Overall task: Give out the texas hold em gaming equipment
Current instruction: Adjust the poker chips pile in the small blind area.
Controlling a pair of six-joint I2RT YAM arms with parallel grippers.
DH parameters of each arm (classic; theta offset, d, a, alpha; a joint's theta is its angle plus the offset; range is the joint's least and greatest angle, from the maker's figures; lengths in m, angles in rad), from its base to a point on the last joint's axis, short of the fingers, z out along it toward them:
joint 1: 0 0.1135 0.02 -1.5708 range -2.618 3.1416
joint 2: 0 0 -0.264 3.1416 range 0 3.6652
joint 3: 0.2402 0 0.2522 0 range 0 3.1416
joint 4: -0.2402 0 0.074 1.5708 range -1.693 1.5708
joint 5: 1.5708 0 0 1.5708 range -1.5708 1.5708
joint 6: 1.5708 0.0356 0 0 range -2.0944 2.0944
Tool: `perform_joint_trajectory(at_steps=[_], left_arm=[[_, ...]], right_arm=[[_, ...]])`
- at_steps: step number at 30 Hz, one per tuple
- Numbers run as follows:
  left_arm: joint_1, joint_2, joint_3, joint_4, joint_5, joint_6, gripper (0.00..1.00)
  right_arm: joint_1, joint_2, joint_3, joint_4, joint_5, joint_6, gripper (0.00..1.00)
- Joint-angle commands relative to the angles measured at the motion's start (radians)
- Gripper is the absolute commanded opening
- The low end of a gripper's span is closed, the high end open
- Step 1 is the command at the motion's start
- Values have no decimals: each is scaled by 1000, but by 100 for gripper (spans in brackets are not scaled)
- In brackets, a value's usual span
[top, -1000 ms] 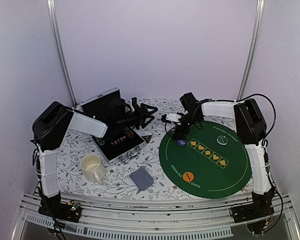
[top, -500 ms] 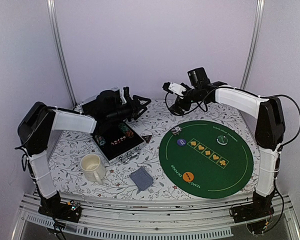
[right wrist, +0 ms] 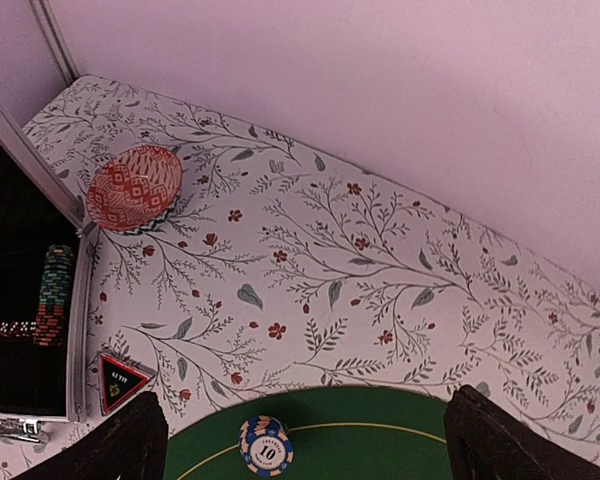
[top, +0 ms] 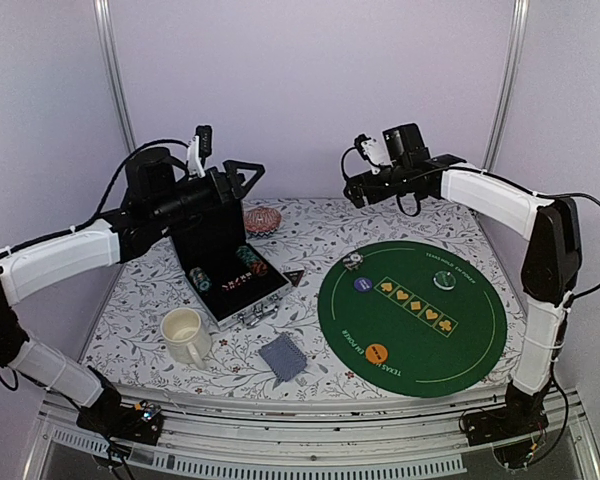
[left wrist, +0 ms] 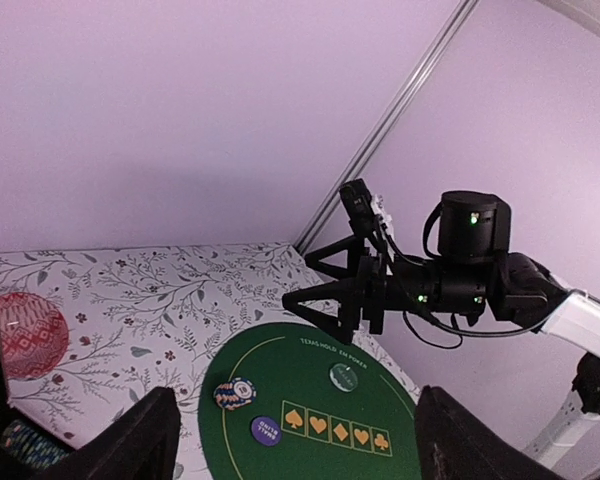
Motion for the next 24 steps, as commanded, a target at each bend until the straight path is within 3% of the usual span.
perform_joint_trajectory(at_steps=[1, 8, 24], left_arm=[[8, -62, -68, -118, -44, 140, 84], [9, -60, -89, -124, -3, 155, 86], [11, -20, -99, -113, 43, 169, 85]], right_arm=[[14, 77, -23, -102, 96, 256, 99], [43, 225, 59, -196, 111, 311, 99], [51, 388, 102, -207, 73, 259, 100]])
